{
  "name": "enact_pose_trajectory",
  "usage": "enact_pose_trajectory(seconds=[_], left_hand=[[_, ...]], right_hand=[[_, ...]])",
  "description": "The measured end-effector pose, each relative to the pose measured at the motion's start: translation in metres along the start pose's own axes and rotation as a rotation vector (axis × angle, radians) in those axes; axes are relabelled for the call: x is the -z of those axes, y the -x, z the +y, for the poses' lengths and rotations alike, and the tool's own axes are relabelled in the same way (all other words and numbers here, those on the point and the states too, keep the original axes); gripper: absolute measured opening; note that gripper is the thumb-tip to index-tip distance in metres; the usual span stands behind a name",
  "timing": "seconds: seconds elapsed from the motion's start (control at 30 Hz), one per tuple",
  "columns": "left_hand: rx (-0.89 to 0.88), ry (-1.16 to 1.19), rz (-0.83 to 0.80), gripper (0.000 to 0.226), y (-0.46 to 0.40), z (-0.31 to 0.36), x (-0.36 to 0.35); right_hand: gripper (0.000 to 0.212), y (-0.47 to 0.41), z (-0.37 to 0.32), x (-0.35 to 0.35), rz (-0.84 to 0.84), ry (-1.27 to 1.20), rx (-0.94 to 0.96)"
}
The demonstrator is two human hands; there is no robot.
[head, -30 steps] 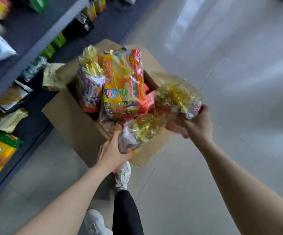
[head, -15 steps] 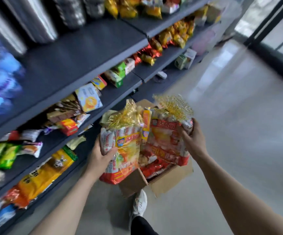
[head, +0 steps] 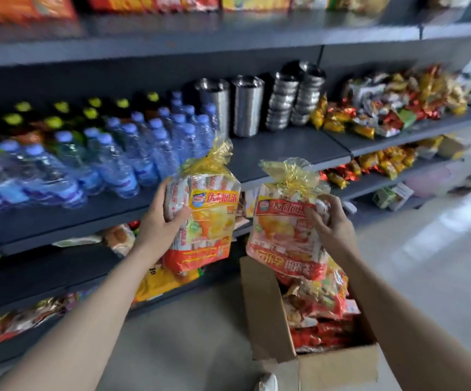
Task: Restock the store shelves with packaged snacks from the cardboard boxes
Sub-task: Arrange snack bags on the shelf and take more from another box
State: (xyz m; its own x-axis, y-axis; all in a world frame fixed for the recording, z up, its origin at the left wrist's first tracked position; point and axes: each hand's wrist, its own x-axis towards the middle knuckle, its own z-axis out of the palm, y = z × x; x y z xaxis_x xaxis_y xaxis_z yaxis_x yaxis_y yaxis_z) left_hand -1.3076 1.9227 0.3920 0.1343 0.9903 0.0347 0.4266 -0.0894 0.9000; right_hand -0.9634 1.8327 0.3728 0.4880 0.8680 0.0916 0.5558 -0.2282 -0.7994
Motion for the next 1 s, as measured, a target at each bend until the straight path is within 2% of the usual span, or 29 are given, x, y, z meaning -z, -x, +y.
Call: enact_pose_trajectory(seconds=[0.13,0.3,0.53,0.7,0.9,1.0], left_hand=[[-0.047,0.003,0.071,0.069,0.012,0.017,0.069],[-0.130,0.019,0.167,0.069,0.024,0.044,0.152],[-0.266,0.109,0.425,0.064,0.023,0.087,0.261],[-0.310,0.168,0.581,0.064,0.015,0.105,0.337],[-0.365,0.301,0.727,0.051,-0.002,0.112,0.404],[-0.359,0.370,0.792,0.034,-0.014,0.114,0.425]], right_hand=[[0.032,0.004,-0.060,-0.013,-0.057,-0.045,0.102],[0.035,0.000,-0.146,-0.021,-0.113,-0.062,0.258],[0.024,-0.012,-0.282,-0.017,-0.118,-0.176,0.503],[0.028,-0.047,-0.370,-0.015,-0.104,-0.305,0.636],[0.031,-0.098,-0.466,-0.048,0.009,-0.477,0.772],[0.032,-0.125,-0.507,-0.086,0.008,-0.529,0.769]])
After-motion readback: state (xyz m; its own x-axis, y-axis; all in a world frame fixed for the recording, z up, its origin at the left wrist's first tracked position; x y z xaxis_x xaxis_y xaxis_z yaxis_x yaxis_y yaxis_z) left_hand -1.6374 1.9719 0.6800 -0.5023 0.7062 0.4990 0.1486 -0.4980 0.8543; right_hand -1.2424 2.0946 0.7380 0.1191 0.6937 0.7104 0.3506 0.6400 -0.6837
